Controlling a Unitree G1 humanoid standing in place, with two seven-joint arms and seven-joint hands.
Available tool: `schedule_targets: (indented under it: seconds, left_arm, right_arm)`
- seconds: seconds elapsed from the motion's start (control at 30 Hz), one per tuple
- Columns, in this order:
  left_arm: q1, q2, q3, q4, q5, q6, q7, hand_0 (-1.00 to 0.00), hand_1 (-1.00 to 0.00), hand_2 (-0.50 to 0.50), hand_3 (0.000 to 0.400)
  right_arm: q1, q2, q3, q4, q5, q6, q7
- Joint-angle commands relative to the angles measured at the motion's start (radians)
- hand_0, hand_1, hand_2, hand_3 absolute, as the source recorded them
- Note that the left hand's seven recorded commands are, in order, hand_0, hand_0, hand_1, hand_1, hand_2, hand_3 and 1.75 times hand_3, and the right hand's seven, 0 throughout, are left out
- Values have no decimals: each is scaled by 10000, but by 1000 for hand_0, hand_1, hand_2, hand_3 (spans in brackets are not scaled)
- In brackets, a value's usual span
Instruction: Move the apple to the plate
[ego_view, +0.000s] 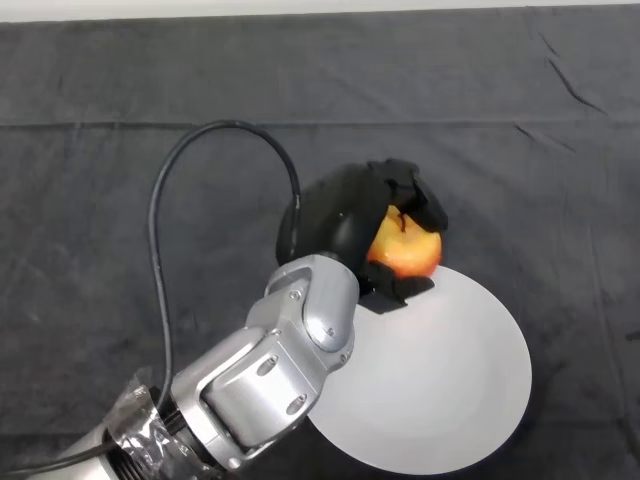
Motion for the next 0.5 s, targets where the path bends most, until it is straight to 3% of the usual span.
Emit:
schedule_targets:
  seconds: [0.03,0.5]
  left_arm:
    - [-217,239,-276,-459,158,110,-229,-1000,-1000,0,400]
    - [-121,320,-1086,-140,-141,-87,-1135,-1000,-1000,0,400]
  right_arm:
    - [128,-104,-114,-165,299,22,-11]
    - [120,-113,-117,-143,297,20,-2]
